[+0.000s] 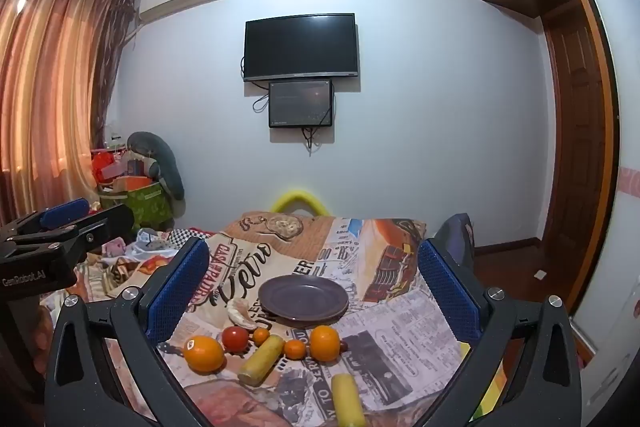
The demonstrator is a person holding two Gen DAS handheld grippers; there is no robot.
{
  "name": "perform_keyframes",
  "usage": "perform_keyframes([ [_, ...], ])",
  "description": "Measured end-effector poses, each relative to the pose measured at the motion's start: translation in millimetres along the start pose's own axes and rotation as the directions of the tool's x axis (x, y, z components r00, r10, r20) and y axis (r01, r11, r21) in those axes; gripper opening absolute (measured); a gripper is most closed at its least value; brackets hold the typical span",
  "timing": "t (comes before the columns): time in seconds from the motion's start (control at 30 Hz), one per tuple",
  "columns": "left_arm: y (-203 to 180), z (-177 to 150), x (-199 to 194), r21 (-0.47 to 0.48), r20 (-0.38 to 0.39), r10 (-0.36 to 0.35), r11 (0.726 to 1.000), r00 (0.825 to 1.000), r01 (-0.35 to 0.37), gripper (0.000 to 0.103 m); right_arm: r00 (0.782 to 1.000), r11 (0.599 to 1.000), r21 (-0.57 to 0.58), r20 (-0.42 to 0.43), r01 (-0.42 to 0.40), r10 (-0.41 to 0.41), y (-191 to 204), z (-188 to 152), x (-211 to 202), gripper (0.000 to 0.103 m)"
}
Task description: Organize fruits
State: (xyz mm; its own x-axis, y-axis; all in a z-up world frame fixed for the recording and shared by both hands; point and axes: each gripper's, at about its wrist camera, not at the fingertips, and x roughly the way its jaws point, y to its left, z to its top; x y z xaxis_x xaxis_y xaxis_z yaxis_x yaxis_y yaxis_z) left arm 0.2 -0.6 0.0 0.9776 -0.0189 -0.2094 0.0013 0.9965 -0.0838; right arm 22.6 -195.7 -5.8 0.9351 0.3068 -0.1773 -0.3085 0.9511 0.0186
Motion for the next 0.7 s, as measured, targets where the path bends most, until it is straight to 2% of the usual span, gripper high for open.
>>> perform_keyframes([
  [0.7, -3.5, 0.1, -6.2, 0.019, 0.021, 0.003, 1.0, 1.0, -0.003, 0.103, 1.0, 1.0, 0.009, 0.005, 0.0, 0.0, 2.0, 2.8, -3.5, 0.103],
])
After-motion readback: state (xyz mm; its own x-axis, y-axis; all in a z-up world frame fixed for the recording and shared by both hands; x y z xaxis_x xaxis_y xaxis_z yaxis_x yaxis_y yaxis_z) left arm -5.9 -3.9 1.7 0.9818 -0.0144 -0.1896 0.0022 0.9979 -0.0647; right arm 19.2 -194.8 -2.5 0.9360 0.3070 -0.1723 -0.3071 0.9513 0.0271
